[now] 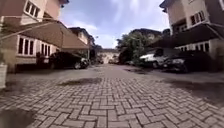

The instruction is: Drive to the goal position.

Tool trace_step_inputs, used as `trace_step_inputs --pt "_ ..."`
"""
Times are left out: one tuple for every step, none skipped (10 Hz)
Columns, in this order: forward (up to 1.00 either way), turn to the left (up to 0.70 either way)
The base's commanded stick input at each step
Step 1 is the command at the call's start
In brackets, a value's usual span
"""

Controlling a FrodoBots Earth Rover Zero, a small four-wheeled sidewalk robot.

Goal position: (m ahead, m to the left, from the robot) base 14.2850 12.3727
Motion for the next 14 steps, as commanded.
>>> trace_step_inputs --pt "0.69 0.03" --pt "0.69 0.03" --pt "0.69 0.03" --pt "0.69 0.03" --pt "0.69 0.03" --pt "0.69 0.03" --pt "0.69 0.03" --pt "0.69 0.03" --pt "0.69 0.03" --pt "0.69 0.03" --pt "0.69 0.03" --pt "0.69 0.03" --pt "0.69 0.03" --pt "0.69 0.03"
